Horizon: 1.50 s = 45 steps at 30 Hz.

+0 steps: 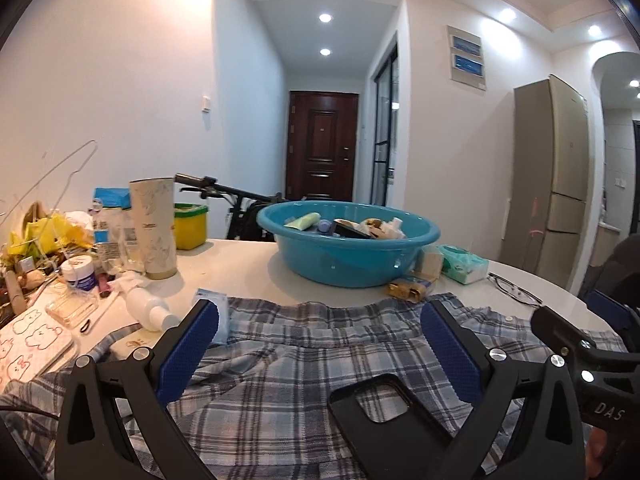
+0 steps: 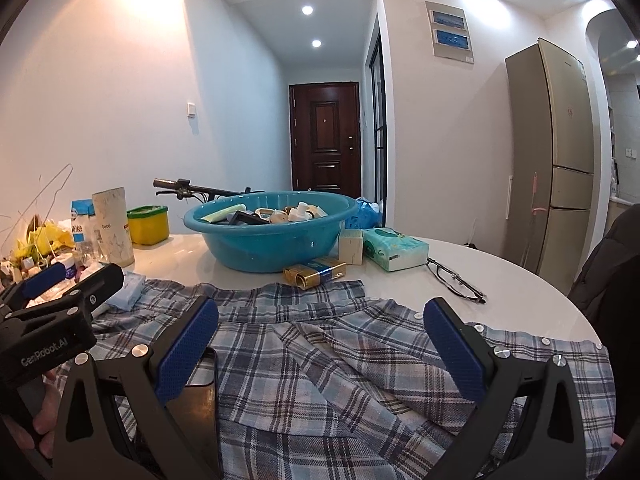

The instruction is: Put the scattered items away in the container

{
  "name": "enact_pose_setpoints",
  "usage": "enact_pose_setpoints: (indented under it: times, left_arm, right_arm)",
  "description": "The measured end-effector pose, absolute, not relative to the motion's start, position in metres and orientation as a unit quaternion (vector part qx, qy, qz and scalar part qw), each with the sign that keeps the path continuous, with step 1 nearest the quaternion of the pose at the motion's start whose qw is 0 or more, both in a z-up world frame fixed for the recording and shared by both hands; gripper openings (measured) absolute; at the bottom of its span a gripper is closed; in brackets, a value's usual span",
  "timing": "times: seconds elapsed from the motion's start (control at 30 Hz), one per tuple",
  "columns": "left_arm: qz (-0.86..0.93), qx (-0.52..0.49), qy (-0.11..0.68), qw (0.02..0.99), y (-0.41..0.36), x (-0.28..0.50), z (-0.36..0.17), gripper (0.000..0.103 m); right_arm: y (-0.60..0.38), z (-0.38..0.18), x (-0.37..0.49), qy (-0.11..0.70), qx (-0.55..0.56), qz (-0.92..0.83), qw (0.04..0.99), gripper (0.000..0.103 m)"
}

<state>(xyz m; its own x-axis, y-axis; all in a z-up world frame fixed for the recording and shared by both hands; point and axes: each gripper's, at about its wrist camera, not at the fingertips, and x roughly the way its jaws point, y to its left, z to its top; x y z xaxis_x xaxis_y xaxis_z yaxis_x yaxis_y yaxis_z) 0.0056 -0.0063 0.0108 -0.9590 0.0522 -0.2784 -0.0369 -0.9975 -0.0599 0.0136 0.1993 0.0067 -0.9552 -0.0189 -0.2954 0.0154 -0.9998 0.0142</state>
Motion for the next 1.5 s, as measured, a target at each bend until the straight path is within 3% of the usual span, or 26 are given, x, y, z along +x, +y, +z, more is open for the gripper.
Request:
enact_pose_setpoints:
  times: [1.5]
  left_arm:
    - [0.989,-0.142,-0.026,0.032,-0.0057,0.0038,0.0106,0.103]
  right_arm:
    - [0.2012,0.0070,0.0134,-0.015,0.149,-0.989,0.009,0.102]
